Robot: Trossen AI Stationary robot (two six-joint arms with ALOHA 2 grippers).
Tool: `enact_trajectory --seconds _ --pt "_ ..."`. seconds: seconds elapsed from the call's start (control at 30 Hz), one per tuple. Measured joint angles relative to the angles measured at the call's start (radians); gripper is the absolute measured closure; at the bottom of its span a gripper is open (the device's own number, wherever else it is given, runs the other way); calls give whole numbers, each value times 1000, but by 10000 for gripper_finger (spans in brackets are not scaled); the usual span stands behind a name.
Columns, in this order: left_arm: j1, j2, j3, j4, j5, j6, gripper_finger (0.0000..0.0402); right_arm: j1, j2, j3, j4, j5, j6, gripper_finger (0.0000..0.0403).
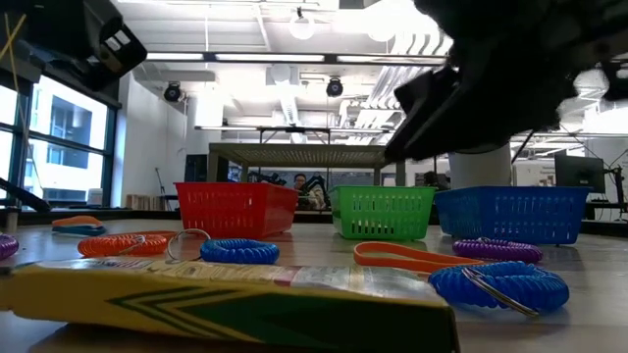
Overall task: Pick & Place Office Desk Supplies
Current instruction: Put the orange rubber band into the red bin
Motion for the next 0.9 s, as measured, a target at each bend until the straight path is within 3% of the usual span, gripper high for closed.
enact_trajectory --seconds 0.47,0.9 --pt "-10 9 0 26 -18 -17 209 -7 76 0 4 89 55 280" --pt "-9 9 0 26 -18 5 209 -6 76 0 -7 71 49 184"
